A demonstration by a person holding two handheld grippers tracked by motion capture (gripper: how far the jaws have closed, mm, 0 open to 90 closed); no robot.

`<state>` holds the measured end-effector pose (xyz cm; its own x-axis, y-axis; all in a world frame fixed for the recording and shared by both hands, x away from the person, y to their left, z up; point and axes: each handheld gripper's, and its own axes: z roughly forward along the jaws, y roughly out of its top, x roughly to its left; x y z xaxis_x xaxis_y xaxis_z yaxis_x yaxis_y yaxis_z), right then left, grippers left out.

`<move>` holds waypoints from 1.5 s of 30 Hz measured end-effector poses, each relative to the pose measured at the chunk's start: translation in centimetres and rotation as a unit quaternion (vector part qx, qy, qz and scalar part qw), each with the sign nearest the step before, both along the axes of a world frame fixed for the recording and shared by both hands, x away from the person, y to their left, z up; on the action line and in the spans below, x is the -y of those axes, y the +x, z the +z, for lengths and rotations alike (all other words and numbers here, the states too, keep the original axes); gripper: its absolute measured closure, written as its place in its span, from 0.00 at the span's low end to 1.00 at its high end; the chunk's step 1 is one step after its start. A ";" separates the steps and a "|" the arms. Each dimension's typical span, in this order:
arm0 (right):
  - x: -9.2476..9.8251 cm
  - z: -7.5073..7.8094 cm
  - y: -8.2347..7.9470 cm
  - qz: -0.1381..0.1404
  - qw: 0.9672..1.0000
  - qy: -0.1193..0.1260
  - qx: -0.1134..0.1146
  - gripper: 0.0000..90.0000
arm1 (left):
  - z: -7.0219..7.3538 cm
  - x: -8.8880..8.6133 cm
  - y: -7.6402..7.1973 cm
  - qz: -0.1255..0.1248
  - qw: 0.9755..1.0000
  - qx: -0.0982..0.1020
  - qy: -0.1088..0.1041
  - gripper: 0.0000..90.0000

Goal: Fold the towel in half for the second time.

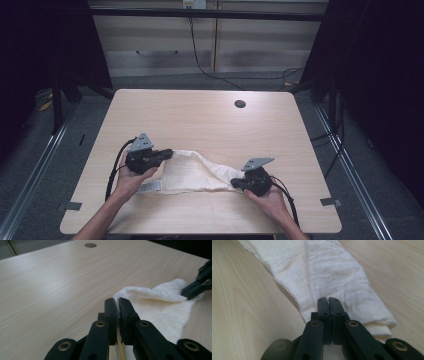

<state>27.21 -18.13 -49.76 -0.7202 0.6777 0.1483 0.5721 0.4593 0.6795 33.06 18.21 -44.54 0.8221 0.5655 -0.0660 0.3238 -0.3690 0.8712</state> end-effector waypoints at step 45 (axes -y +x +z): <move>7.0 0.0 -3.6 -0.114 0.992 -0.023 0.044 0.99 | -5.3 2.2 -7.8 -0.146 0.981 -0.031 0.122 0.96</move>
